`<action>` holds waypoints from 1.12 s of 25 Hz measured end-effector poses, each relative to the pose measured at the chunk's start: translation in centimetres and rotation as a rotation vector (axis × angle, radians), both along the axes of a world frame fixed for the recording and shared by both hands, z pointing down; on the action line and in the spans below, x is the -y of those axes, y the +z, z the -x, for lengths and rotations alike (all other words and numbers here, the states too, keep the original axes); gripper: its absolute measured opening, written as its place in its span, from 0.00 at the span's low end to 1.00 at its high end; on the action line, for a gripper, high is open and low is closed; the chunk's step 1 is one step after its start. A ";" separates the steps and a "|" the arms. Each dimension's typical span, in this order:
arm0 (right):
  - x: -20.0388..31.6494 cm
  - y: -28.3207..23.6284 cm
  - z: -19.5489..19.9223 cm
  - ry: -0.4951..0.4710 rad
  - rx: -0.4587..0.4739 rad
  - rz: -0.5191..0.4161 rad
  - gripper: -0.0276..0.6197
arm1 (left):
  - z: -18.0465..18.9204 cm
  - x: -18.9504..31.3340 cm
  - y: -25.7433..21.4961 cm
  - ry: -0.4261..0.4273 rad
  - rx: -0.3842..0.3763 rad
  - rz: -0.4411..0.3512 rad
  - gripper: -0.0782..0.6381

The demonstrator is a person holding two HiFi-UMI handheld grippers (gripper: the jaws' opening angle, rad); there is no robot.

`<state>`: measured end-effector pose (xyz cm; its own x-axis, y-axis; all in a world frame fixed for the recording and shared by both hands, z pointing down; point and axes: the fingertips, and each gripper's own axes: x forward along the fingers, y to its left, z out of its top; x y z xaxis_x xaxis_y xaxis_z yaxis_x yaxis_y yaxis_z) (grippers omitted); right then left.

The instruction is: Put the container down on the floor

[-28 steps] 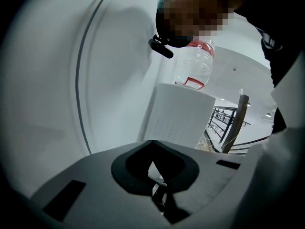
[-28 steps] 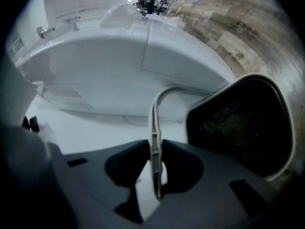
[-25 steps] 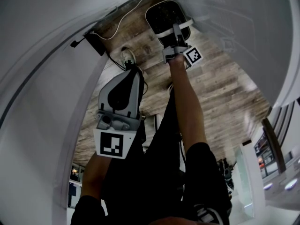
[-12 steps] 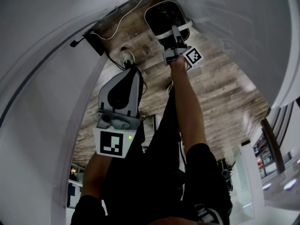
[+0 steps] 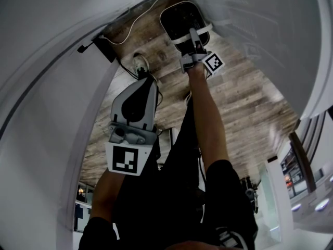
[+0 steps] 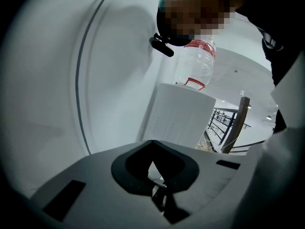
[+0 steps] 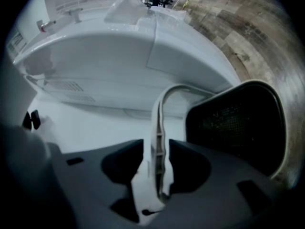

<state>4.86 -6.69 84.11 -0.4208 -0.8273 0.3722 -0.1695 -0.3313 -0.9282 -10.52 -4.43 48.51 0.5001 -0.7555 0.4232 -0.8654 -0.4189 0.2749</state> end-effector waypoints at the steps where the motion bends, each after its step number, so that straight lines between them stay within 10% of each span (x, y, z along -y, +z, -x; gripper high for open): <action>1: -0.1 0.1 0.0 0.000 -0.002 0.003 0.30 | 0.0 0.0 0.0 0.002 0.000 0.000 0.15; 28: -5.2 -4.5 -2.4 -0.031 -0.113 0.097 0.34 | 0.2 -2.2 -4.8 -0.038 -0.015 -0.050 0.15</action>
<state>7.23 -1.49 79.57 -0.3964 -0.7725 0.4961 -0.2823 -0.4116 -0.8665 -10.73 -2.28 43.71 0.4767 -0.7941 0.3771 -0.8769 -0.3993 0.2677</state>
